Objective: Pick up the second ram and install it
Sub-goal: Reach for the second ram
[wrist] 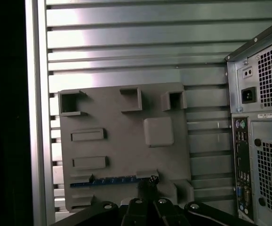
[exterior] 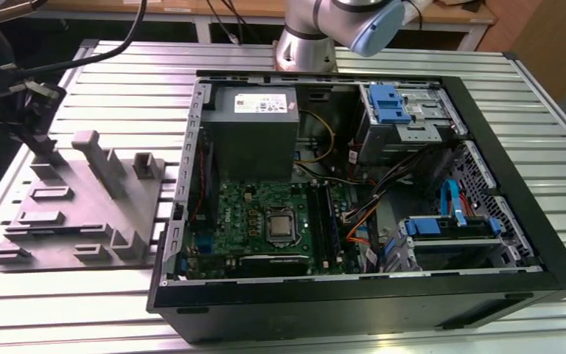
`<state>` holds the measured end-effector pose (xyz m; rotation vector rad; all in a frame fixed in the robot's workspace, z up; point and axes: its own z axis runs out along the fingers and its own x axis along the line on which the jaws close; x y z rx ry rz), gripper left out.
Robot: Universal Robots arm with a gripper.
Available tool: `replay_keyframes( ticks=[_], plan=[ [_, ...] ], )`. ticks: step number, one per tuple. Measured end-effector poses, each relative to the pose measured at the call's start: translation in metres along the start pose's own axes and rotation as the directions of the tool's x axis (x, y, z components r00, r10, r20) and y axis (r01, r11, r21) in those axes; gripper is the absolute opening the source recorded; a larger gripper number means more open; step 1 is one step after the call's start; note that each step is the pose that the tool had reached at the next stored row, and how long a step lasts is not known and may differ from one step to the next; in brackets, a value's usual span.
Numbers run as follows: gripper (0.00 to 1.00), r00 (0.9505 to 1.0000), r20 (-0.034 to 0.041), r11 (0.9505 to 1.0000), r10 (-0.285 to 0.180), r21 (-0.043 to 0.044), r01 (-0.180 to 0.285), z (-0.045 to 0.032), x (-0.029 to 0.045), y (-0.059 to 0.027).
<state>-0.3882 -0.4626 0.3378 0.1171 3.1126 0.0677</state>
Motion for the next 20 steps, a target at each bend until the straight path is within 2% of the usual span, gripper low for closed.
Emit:
replay_keyframes(
  ticks=[20],
  plan=[
    [0.1, 1.0, 0.0001, 1.0, 0.0, -0.0001, 0.0, 0.0228, 0.017, -0.0274]
  ],
)
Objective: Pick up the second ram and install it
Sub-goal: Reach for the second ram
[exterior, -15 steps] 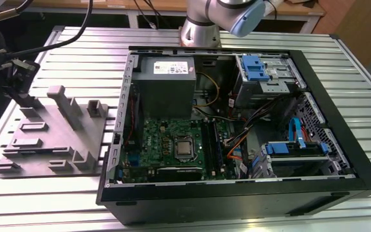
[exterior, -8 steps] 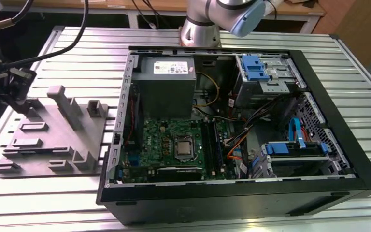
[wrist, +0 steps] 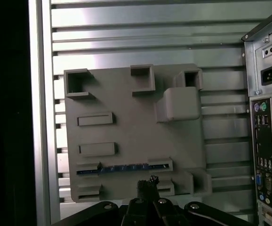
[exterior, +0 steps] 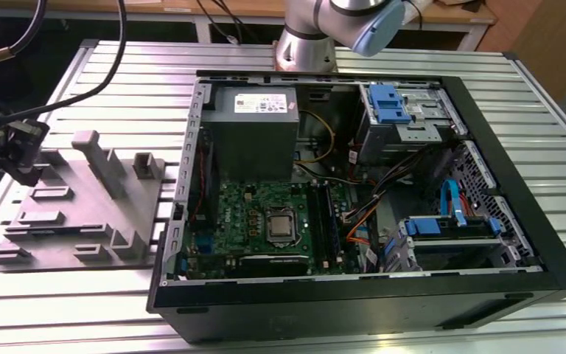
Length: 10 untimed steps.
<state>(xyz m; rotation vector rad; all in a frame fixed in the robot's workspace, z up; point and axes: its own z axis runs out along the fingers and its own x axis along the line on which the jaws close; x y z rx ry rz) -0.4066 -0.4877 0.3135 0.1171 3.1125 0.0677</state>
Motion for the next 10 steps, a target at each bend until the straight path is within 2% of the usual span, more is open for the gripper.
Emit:
replay_keyframes(
  ticks=[10],
  plan=[
    [0.1, 1.0, -0.0001, 1.0, 0.0, 0.0001, 0.0, 0.0077, 0.0044, -0.007]
  ],
)
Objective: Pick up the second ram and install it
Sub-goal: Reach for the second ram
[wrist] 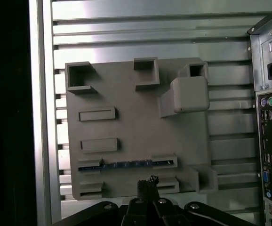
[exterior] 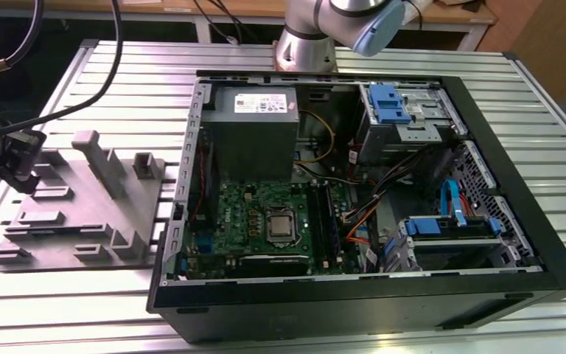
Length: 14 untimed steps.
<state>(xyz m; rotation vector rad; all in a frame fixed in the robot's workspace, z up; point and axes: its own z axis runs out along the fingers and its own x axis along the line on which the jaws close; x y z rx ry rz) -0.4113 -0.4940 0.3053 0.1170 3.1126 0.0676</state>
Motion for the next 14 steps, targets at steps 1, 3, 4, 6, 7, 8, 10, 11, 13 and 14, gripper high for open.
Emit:
replay_keyframes(
  ticks=[1, 3, 4, 6, 7, 8, 10, 11, 13, 14],
  plan=[
    [0.1, 1.0, 0.0, 1.0, 0.0, -0.0001, 0.0, 0.0008, 0.0003, -0.0005],
    [0.1, 1.0, 0.0002, 1.0, 0.0, -0.0002, 0.0, 0.0022, 0.0008, -0.0011],
    [0.1, 1.0, 0.0001, 1.0, 0.0, -0.0001, 0.0, 0.0027, 0.0009, -0.0015],
    [0.1, 1.0, -0.0002, 1.0, 0.0, 0.0001, 0.0, 0.0041, 0.0013, -0.002],
    [0.1, 1.0, -0.0003, 1.0, 0.0, 0.0001, 0.0, 0.0051, 0.0015, -0.0023],
    [0.1, 1.0, -0.0006, 1.0, 0.0, 0.0001, 0.0, 0.0061, 0.0018, -0.0025],
    [0.1, 1.0, -0.0008, 1.0, 0.0, 0.0, 0.0, 0.0082, 0.0025, -0.0028],
    [0.1, 1.0, -0.001, 1.0, 0.0, 0.0, 0.0, 0.009, 0.0028, -0.0029],
    [0.1, 1.0, -0.0012, 1.0, 0.0, 0.0001, 0.0, 0.011, 0.0036, -0.0032],
    [0.1, 1.0, -0.0013, 1.0, 0.0, 0.0001, 0.0, 0.0122, 0.0041, -0.0033]
  ],
)
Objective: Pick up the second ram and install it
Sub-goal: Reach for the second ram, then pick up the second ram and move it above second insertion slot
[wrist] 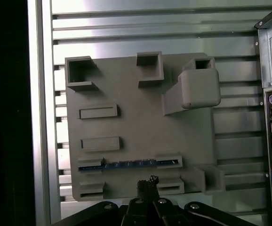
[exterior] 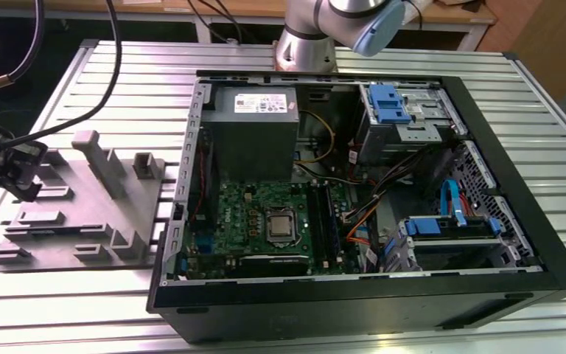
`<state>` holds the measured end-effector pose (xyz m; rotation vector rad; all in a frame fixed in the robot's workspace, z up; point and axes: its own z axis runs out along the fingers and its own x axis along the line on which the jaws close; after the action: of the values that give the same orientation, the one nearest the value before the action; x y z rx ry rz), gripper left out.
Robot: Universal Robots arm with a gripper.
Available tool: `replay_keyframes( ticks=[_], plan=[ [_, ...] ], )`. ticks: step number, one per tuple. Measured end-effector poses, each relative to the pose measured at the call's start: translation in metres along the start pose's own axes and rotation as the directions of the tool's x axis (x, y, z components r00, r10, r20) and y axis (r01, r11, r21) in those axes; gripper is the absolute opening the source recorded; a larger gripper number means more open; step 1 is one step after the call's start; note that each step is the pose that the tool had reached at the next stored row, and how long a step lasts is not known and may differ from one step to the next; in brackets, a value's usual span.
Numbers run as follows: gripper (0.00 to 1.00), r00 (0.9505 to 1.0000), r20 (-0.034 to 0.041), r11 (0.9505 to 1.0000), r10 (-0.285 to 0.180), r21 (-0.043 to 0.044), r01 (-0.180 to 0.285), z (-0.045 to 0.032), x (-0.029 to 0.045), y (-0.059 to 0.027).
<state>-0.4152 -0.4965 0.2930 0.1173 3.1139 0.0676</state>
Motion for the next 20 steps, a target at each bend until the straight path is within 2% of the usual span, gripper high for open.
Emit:
replay_keyframes(
  ticks=[3, 17, 20],
  plan=[
    [0.1, 1.0, -0.0002, 1.0, 0.0, 0.0, 0.0, 0.002, 0.0011, -0.0003],
    [0.1, 1.0, -0.0002, 1.0, -0.001, 0.0, 0.001, 0.0024, 0.0012, -0.0002],
    [0.1, 0.9997, -0.0013, 0.9997, -0.026, -0.0007, 0.026, 0.0027, 0.0012, -0.0002]
  ],
)
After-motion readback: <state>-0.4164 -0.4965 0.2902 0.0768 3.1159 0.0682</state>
